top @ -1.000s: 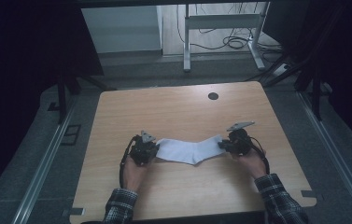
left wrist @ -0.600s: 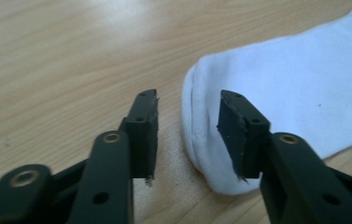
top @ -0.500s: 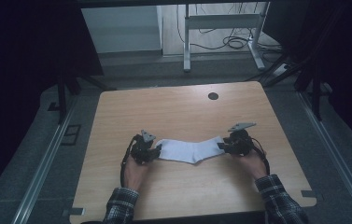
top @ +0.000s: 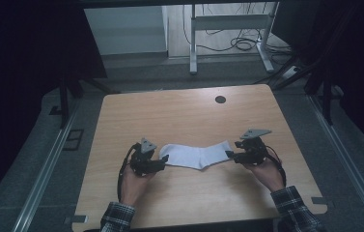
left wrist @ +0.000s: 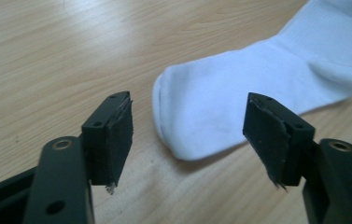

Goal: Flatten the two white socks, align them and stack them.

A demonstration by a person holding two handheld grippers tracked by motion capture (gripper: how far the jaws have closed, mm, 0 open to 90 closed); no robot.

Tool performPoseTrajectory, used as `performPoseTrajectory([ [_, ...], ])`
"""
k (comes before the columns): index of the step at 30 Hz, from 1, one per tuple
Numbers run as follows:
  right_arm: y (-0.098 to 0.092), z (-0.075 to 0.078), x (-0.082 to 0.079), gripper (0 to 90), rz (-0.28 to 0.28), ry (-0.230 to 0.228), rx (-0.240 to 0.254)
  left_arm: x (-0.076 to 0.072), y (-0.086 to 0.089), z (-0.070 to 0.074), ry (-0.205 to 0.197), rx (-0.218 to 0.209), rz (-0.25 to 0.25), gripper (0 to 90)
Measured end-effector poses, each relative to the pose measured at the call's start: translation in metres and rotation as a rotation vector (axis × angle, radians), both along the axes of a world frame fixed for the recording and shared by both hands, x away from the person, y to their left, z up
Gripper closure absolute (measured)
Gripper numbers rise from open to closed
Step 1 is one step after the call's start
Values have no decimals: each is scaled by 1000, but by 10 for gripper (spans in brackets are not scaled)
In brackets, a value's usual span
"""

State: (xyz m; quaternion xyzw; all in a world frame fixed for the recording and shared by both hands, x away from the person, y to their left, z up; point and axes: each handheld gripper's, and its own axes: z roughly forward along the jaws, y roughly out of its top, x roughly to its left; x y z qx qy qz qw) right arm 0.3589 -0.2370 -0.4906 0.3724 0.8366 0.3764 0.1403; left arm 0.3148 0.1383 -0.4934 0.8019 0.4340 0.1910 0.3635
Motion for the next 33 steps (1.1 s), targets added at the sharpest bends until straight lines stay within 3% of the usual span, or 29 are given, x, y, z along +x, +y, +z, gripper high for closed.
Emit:
performPoseTrajectory([
  [8,-11,7,-20,351,12,-12,6,-23,2,2,1,-39,-45,248],
  [19,-24,6,-41,290,16,-9,21,-50,12,-6,26,-75,-58,196],
  [27,-28,-9,-54,256,22,17,-10,-66,20,-16,52,-74,-56,168],
  [33,-29,-18,-57,238,25,33,-29,-75,25,-26,72,-39,-49,146],
])
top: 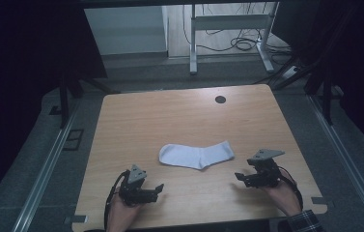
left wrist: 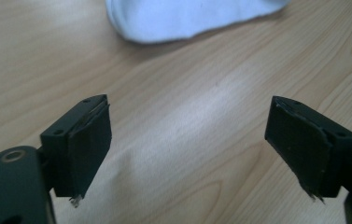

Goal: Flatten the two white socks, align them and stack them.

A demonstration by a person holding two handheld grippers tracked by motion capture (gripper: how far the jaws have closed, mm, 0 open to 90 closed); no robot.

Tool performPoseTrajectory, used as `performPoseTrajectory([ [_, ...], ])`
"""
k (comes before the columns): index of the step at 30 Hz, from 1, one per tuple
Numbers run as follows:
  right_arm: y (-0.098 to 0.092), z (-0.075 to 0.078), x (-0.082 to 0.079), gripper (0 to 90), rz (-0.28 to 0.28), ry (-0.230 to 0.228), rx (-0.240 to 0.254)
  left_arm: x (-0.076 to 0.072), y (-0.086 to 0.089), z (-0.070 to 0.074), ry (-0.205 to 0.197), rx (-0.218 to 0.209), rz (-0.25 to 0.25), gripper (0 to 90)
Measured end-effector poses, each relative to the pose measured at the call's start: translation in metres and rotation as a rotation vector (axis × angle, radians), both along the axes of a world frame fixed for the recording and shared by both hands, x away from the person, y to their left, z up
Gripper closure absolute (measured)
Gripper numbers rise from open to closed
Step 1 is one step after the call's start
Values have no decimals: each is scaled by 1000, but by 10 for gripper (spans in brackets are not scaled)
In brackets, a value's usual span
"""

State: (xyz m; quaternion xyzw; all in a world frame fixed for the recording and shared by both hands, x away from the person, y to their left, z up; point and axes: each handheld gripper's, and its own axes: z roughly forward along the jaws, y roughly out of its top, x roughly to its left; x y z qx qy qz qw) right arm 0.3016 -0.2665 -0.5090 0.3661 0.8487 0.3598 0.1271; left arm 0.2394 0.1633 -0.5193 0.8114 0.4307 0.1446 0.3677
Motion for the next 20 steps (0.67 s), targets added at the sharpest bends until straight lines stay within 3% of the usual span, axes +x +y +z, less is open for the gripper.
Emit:
performPoseTrajectory([
  [2,0,-6,-1,224,1,4,-24,-3,0,-6,7,35,5,137],
  [11,1,-19,-3,200,23,10,-89,-7,-7,-20,24,119,-12,132],
  [13,1,-24,-2,146,36,20,-86,-6,-8,-23,32,85,-17,106],
  [20,0,-26,-4,125,30,4,-73,-6,-6,-25,21,75,-23,100],
])
